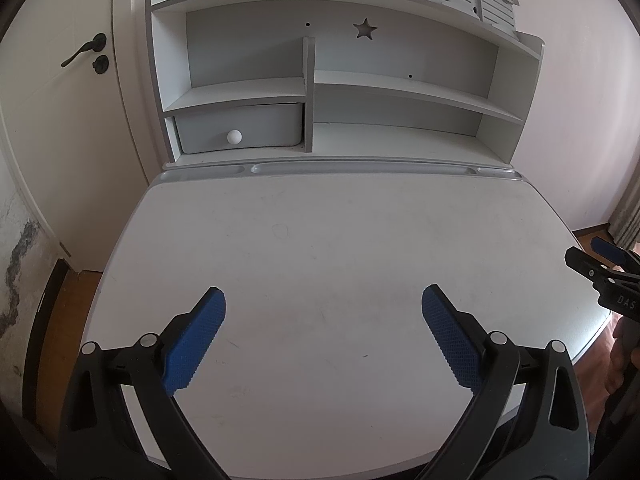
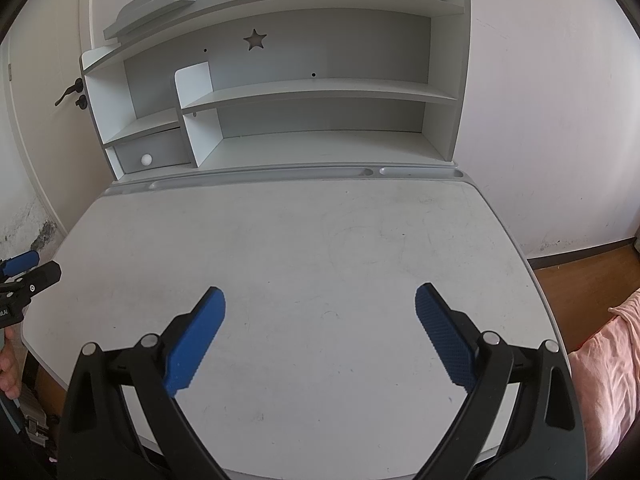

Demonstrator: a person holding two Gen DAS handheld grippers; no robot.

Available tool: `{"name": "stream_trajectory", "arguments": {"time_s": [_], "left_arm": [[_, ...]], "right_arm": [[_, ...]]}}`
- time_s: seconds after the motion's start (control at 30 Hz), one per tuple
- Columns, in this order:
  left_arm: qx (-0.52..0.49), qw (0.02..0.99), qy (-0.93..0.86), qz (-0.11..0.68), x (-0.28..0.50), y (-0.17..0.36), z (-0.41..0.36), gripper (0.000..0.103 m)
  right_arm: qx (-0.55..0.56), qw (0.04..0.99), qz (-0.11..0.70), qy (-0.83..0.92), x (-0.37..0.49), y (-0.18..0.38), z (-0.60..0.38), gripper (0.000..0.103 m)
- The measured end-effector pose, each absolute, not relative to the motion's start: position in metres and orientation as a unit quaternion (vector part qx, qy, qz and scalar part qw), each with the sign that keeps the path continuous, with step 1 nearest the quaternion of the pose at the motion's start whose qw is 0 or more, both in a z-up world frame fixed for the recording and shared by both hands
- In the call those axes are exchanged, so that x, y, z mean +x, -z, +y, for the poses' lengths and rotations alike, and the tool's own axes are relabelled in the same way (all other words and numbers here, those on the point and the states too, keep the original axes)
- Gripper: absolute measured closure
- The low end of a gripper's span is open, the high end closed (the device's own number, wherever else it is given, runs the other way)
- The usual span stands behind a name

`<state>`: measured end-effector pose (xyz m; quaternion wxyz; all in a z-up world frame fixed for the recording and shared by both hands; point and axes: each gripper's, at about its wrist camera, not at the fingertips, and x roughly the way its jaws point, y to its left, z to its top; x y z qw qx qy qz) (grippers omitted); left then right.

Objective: Collect trash

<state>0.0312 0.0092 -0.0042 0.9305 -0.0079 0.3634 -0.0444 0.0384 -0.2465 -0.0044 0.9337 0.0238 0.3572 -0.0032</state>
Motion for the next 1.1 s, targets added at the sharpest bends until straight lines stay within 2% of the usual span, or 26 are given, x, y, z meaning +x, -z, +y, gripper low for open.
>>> {"name": "stream_trajectory", "arguments": {"time_s": [1.1], "left_arm": [[-0.007,0.929,0.048,0.367,0.0321,0.0053,0.0074,0.007]], "right_arm": [[0.023,0.934,0.357,0.002,0.0369,0.0051,-0.2483,0.01]]}}
